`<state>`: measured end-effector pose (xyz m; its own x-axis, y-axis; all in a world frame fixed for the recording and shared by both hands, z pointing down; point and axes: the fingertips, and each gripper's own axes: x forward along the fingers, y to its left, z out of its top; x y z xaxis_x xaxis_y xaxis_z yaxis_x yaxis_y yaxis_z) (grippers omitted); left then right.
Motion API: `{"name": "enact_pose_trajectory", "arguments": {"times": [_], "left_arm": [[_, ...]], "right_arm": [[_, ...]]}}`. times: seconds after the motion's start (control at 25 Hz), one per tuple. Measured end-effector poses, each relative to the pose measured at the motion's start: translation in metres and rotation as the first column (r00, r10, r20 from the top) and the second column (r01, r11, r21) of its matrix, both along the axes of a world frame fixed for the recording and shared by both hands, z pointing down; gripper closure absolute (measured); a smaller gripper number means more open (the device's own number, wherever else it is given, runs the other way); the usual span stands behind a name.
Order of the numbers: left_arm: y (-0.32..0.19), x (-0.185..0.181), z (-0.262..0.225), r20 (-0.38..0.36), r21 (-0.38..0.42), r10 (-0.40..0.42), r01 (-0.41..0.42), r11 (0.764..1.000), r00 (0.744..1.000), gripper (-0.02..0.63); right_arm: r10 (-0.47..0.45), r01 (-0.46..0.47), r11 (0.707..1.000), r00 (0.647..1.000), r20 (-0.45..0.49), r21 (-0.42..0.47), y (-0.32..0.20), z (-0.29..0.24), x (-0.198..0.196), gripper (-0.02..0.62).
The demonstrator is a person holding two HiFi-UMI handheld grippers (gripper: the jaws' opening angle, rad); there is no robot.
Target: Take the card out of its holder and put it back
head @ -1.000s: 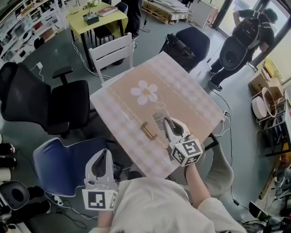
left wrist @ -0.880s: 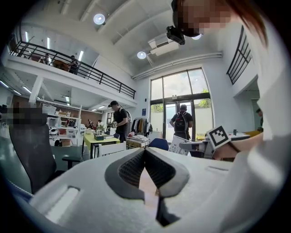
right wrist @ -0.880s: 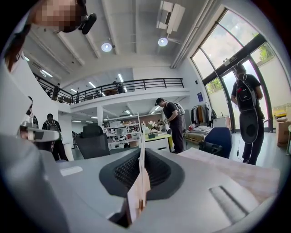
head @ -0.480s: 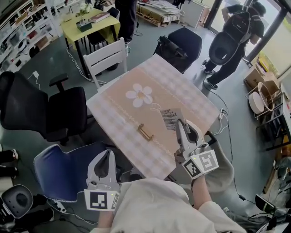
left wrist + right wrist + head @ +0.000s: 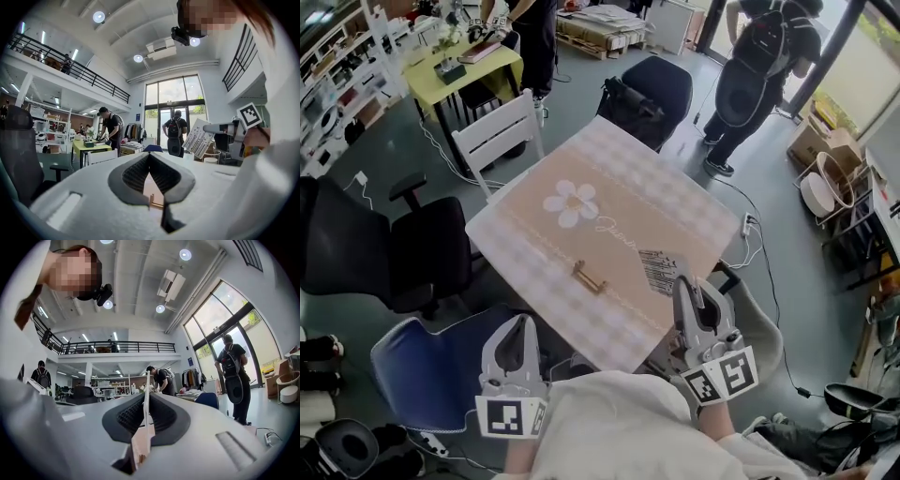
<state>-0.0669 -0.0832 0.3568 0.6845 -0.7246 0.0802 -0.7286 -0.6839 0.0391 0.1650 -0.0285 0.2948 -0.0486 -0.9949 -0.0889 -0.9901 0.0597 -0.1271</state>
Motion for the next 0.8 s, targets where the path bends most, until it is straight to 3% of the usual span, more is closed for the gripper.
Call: {"name": "enact_pose_trajectory", "arguments": {"times": [0.32,0.8], "left_arm": [[0.002,0.003,-0.005,-0.003,0.006,0.020,-0.020,1.000,1.000,0.607],[0.009,-0.007,-0.005,0.005,0.021,0.000,0.000,1.000,1.000,0.607]], "right_arm": [[0.012,-0.011,1.000,0.998,-0.065,0.007,0.028,0.001,-0.012,0.577],[0.033,-0.033,0.999,0.999,-0.030,-0.002,0.047,0.019,-0.018,0.577]]}}
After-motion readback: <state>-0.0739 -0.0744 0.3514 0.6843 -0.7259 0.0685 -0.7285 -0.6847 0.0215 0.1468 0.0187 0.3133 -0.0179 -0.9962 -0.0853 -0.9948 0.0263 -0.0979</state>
